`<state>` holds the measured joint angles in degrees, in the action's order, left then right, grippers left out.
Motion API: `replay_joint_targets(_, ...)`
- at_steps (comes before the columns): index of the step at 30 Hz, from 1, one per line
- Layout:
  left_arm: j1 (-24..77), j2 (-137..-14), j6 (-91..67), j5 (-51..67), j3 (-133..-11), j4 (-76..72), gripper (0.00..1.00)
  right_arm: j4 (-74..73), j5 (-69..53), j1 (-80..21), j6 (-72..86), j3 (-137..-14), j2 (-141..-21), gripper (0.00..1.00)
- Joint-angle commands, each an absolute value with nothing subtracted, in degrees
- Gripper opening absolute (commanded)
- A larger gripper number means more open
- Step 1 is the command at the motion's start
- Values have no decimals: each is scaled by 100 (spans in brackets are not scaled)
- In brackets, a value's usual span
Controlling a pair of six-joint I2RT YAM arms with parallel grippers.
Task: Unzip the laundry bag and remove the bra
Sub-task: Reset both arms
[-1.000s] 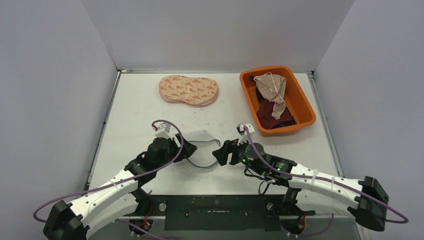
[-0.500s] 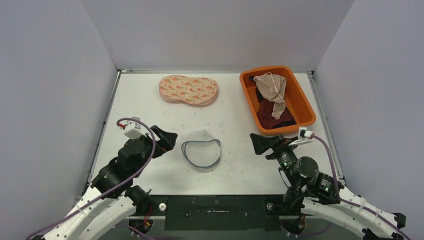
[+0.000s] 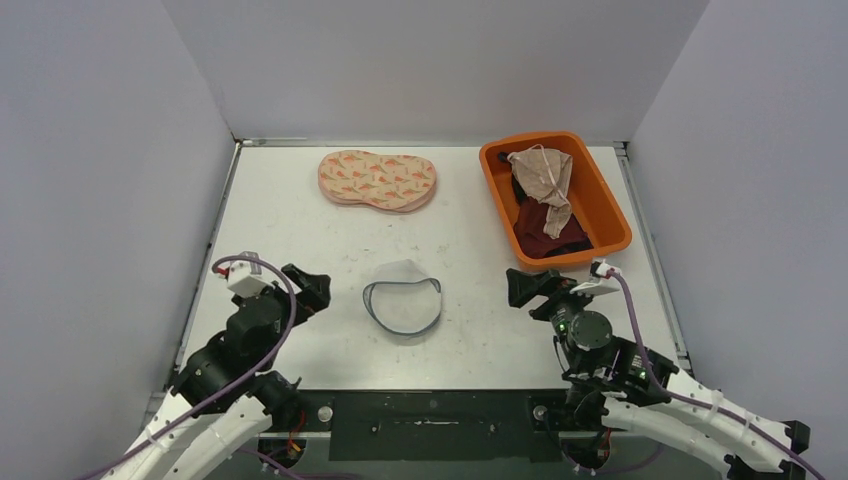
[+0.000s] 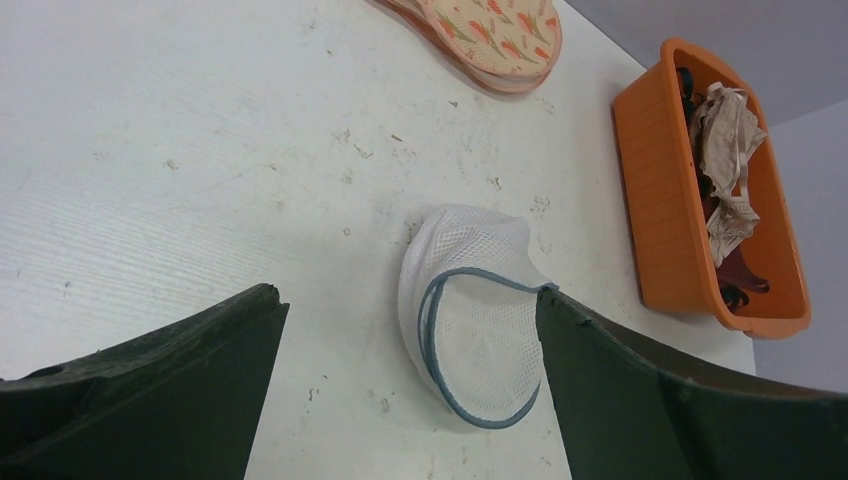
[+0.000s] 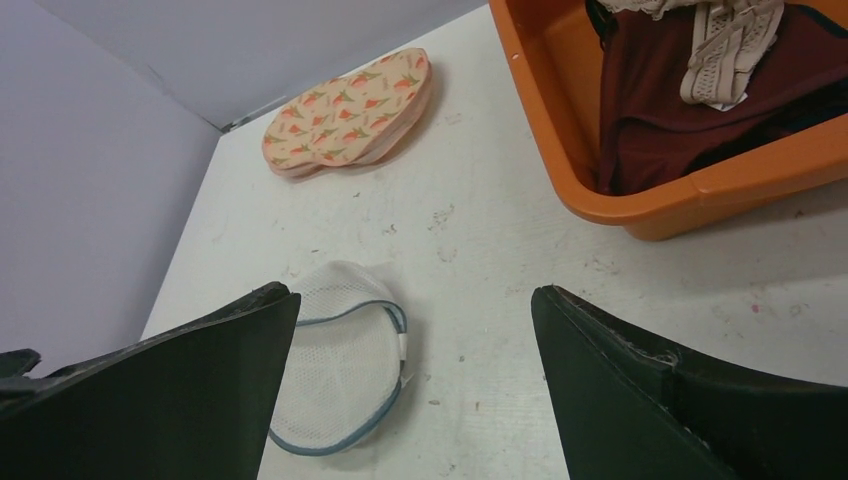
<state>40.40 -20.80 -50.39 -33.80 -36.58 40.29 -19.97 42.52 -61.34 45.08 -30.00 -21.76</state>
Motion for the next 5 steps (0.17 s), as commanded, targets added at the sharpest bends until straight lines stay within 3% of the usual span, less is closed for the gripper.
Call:
replay_joint_targets(1,4023,-1888,-4980,-3571,-3631,3993,96,-1982,4762,-6170,4434,-2980,-2251,90)
replay_joint_targets(5,4026,-2008,-5112,-3647,-3692,4148,96,-2093,5018,-6170,4577,-2938,-2247,90)
